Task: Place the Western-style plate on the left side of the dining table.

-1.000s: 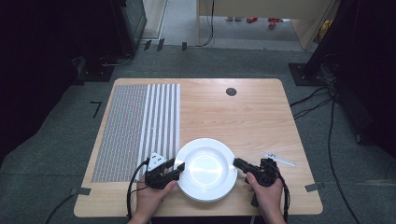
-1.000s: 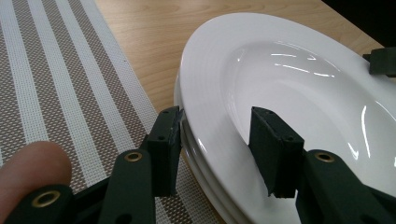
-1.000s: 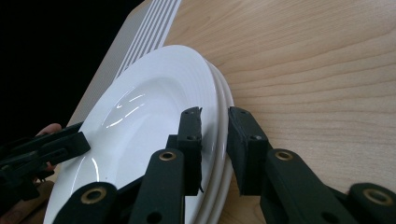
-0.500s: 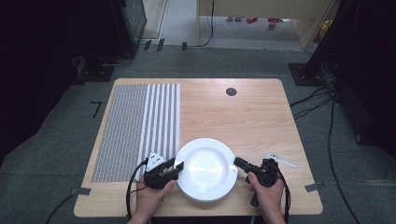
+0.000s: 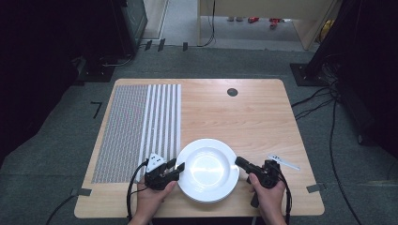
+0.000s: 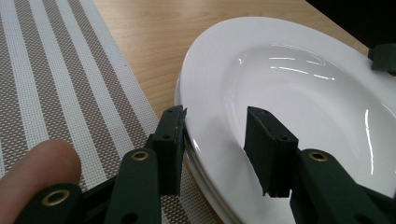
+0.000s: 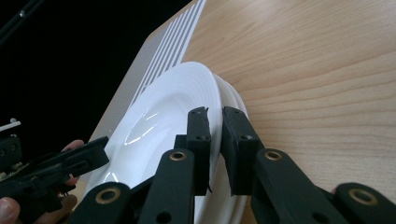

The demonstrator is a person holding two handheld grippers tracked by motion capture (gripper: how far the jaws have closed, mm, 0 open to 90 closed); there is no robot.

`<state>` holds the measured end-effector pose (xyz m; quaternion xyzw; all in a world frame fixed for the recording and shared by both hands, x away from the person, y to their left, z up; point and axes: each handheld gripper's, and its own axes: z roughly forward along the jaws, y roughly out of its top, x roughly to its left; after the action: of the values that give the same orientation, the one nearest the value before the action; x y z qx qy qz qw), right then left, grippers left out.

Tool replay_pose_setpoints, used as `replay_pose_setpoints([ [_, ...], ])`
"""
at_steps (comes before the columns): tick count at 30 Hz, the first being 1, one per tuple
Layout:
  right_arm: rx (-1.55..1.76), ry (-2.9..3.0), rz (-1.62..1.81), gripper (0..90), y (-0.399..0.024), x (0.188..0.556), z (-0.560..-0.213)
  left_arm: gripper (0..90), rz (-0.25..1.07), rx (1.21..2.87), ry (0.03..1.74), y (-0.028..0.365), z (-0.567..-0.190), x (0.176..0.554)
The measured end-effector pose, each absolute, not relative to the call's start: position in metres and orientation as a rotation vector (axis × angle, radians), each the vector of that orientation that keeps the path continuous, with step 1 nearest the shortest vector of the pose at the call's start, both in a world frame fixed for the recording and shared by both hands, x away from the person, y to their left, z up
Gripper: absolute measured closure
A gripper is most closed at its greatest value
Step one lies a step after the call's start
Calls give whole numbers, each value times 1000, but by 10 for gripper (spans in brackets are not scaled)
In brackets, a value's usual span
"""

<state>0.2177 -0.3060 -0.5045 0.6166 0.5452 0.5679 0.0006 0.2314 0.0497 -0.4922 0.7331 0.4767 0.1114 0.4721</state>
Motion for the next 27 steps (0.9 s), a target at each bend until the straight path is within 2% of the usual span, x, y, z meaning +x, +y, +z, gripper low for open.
replay_pose_setpoints([
  [10,1885,1685,1818,819,-301,218,-510,569,261,1781,1173,50,-493,232],
  [15,1755,1647,1779,900,-304,217,-508,568,288,1784,1167,48,-493,231],
  [18,1802,1738,1961,900,-301,219,-506,561,287,1786,1156,47,-494,231],
  [19,1759,1769,1866,861,-288,215,-502,554,284,1785,1156,48,-494,231],
  [20,1759,1769,1866,861,-288,215,-502,554,279,1787,1154,48,-494,231],
  [21,1728,1767,1859,798,-283,214,-499,546,272,1782,1155,48,-494,231],
  [22,1728,1767,1859,798,-283,214,-499,546,272,1782,1155,48,-494,231],
  [25,1778,1659,1785,717,-291,215,-502,539,276,1812,1163,47,-495,232],
  [27,1852,1607,1731,715,-299,216,-509,520,253,1806,1172,47,-498,233],
])
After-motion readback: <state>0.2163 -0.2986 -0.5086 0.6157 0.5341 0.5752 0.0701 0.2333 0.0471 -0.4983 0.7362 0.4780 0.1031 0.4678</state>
